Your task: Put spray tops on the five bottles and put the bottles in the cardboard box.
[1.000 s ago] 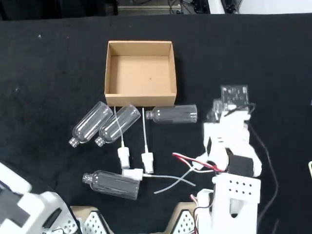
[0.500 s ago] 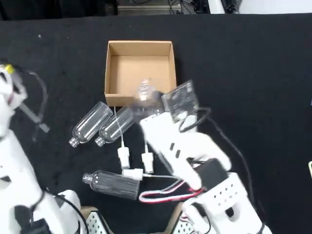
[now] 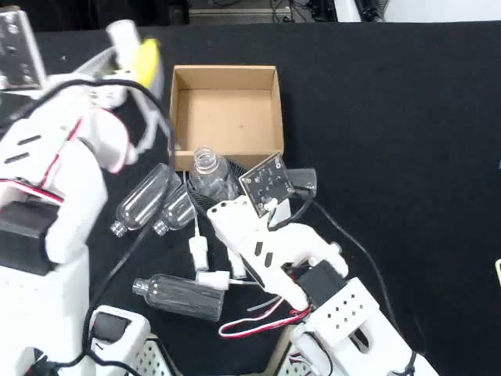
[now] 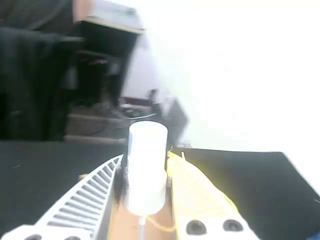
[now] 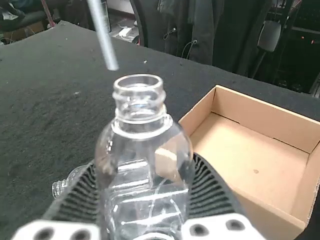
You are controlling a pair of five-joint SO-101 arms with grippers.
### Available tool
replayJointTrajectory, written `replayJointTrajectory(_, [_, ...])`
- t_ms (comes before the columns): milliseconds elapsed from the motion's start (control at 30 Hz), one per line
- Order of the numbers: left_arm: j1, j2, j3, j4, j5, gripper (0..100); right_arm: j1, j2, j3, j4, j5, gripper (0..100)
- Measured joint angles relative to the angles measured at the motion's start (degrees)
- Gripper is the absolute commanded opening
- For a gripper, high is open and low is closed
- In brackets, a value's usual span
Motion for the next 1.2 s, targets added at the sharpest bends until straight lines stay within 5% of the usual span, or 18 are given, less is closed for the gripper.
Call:
replayJointTrajectory(200, [5.1, 0.0, 0.0, -1.3, 0.0, 3, 0.0, 0.0, 0.0, 0.0, 0.0, 1.1])
replayJointTrajectory(1200, [6.2, 0.0, -0.1, 1.8, 0.0, 4, 0.0, 0.0, 0.4, 0.0, 0.0, 1.1])
